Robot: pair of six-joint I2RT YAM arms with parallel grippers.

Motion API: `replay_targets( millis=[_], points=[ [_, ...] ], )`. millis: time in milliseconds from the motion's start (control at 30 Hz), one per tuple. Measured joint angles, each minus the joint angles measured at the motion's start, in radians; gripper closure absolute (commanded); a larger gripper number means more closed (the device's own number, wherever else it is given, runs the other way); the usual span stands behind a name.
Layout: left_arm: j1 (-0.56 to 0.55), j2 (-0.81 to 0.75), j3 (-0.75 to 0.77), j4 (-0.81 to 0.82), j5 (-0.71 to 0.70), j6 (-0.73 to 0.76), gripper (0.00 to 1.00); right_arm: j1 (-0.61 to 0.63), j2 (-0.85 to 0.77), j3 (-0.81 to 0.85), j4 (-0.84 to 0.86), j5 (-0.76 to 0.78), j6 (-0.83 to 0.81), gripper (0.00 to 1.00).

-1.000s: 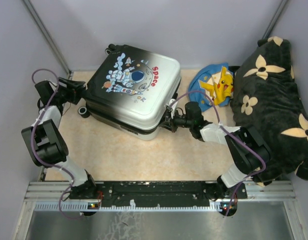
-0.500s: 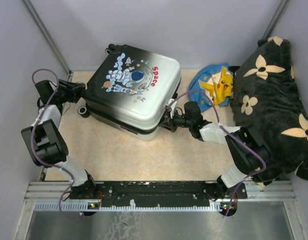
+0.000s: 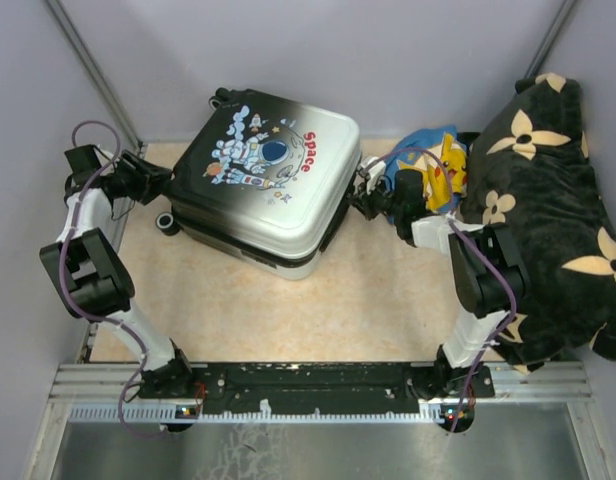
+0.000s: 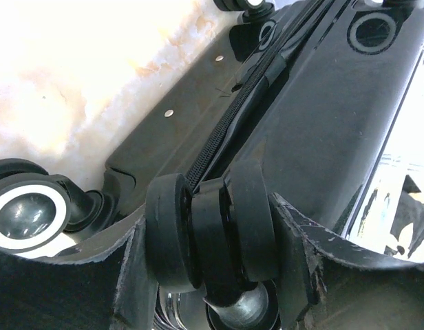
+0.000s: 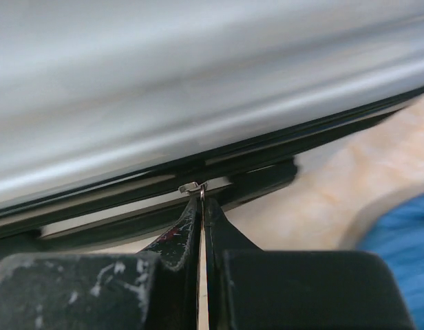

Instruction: Pack the luggage

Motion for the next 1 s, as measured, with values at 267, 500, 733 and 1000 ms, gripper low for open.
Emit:
replay_targets(
  millis=[267, 500, 733, 1000],
  points=[
    [0.000, 0.069, 0.125, -0.154, 0.037, 0.132, 1.00, -0.029, 0.126, 0.131, 0.029, 0.036, -0.034, 1.00],
    [0.000, 0.138, 0.240, -0.289, 0.072, 0.221, 1.00, -0.064, 0.195, 0.211, 0.045, 0.001, -0.060, 1.00],
    [-0.026, 0.216, 0.364, -0.387, 0.092, 0.352, 1.00, -0.049, 0.188, 0.191, 0.063, -0.027, -0.077, 1.00],
    [-0.082, 0.324, 0.545, -0.441, 0.051, 0.586, 1.00, -0.002, 0.084, 0.053, 0.088, 0.022, -0.080, 1.00]
  ],
)
